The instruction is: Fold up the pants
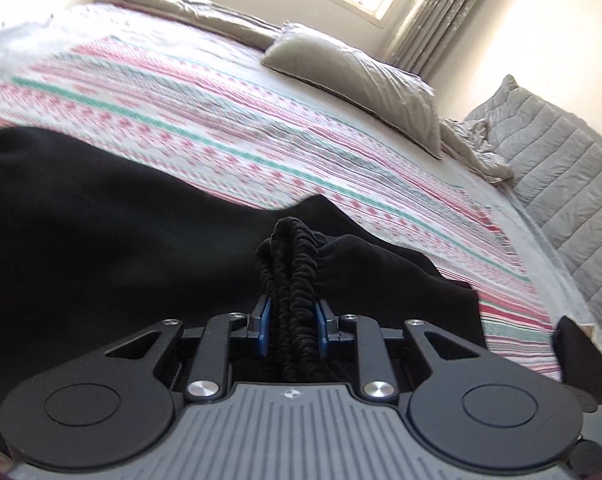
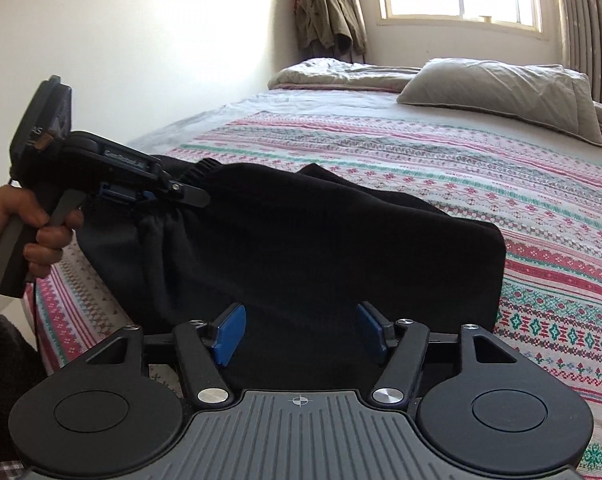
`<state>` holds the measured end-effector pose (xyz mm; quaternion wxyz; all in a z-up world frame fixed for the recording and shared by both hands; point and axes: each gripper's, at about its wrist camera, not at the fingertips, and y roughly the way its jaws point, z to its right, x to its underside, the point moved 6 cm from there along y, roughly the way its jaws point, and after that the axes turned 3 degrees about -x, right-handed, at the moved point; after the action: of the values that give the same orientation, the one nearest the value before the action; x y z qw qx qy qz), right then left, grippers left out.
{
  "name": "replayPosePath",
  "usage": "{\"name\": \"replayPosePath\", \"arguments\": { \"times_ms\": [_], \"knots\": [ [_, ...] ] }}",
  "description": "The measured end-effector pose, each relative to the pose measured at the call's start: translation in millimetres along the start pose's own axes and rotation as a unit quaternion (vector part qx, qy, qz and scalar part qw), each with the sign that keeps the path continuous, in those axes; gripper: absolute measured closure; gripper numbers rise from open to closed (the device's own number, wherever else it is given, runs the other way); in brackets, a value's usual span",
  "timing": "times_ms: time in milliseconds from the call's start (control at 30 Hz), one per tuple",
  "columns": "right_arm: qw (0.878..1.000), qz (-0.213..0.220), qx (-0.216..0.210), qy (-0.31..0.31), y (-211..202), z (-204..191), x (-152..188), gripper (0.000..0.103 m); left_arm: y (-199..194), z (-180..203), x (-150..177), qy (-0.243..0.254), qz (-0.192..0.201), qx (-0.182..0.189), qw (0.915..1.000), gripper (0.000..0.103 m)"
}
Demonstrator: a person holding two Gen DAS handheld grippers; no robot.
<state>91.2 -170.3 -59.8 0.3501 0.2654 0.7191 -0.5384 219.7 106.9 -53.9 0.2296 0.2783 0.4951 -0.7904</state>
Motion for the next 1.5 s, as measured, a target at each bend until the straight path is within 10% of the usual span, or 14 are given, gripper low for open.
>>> {"name": "replayPosePath", "arguments": {
  "times_ms": [733, 1100, 1500],
  "knots": [
    [0.999, -0.032, 0.021, -0.029, 34, -19, 3, 0.033, -20, -79, -6, -0.024, 0.033, -0.104, 0.9938, 0.071],
    [0.998, -0.035, 0.039, -0.025, 22, -14, 3, 0.025, -67, -65, -7, -0.008, 0.119, -0.104, 0.9873, 0.011],
    [0.988, -0.052, 0.022, 0.145, -12, 31, 18, 0.020, -49, 34, 43, 0.105, 0.094, 0.006, 0.9900, 0.000]
  ]
}}
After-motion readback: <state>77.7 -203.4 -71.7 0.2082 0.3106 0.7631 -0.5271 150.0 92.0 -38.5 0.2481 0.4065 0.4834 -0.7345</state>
